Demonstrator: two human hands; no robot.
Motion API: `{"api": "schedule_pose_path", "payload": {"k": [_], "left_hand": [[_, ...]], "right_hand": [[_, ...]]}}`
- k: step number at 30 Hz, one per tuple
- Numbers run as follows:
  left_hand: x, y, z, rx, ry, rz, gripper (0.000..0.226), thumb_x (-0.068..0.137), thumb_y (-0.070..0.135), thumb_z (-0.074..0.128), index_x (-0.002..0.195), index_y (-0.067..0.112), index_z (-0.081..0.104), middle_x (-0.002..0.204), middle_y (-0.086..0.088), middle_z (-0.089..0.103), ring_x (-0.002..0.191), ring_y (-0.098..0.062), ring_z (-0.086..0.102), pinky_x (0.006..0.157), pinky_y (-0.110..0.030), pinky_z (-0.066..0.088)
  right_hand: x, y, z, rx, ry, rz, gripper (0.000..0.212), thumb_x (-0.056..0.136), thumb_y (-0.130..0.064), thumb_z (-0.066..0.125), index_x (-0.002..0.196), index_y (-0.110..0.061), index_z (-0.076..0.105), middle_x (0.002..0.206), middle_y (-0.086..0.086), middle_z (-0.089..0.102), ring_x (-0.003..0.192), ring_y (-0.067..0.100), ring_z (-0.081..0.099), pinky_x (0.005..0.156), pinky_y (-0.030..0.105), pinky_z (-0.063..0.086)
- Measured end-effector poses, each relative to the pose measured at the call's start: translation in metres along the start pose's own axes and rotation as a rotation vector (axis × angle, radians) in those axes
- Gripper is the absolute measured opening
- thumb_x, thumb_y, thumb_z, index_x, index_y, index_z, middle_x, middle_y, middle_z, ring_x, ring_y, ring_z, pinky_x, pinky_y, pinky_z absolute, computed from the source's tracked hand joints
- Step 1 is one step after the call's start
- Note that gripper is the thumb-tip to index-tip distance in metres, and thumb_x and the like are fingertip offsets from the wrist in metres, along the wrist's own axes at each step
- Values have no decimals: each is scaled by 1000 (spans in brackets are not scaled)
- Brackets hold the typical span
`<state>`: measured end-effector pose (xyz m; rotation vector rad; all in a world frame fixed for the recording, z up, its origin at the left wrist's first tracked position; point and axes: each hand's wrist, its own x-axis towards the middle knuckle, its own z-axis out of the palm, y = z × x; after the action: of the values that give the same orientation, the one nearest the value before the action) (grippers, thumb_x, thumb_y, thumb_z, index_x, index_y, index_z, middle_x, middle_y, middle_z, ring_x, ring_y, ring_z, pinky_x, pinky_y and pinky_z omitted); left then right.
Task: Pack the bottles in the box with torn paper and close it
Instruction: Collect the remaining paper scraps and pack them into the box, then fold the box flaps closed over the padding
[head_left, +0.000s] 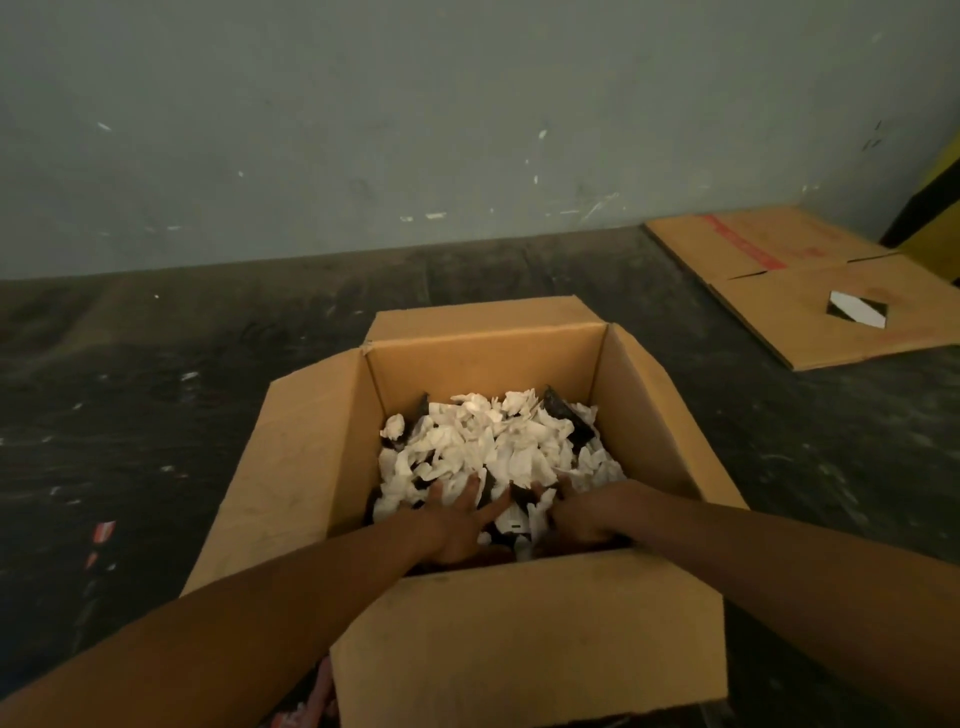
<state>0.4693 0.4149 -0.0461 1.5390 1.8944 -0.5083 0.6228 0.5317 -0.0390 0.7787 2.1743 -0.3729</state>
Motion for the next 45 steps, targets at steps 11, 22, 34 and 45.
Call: {"api": "schedule_pose_path", "payload": {"k": [11,22,34,45], "left_hand": [[-51,-27,-40,-6,627,-96,51,98,44,39,148,36,32,154,1,37,141,-26,33,113,-48,28],[-92,-62,-11,-335,555,-428,106,88,41,66,151,31,-19,161,-11,-20,146,-49,-2,113,-69,12],[-145,-121,26,-330,632,-493,100,88,27,66,155,33,-8,164,-4,-5,145,-42,15,114,-65,18],[-183,-140,55,-546,624,-507,84,94,37,55,154,37,-5,165,-4,0,146,-45,9,114,-67,13]], "right_hand": [[-82,41,-76,875,613,-156,27,99,-33,53,124,-26,59,119,0,60,90,17,69,69,34,59],[-90,101,38,1530,538,532,61,101,-47,42,147,-8,33,148,23,37,130,44,40,101,53,36],[-93,52,58,1432,789,650,70,84,-57,60,135,-10,48,125,19,55,106,37,57,93,51,50],[-197,-44,-24,590,1317,419,30,97,-22,53,126,-17,56,111,11,64,96,30,63,74,36,48]]}}
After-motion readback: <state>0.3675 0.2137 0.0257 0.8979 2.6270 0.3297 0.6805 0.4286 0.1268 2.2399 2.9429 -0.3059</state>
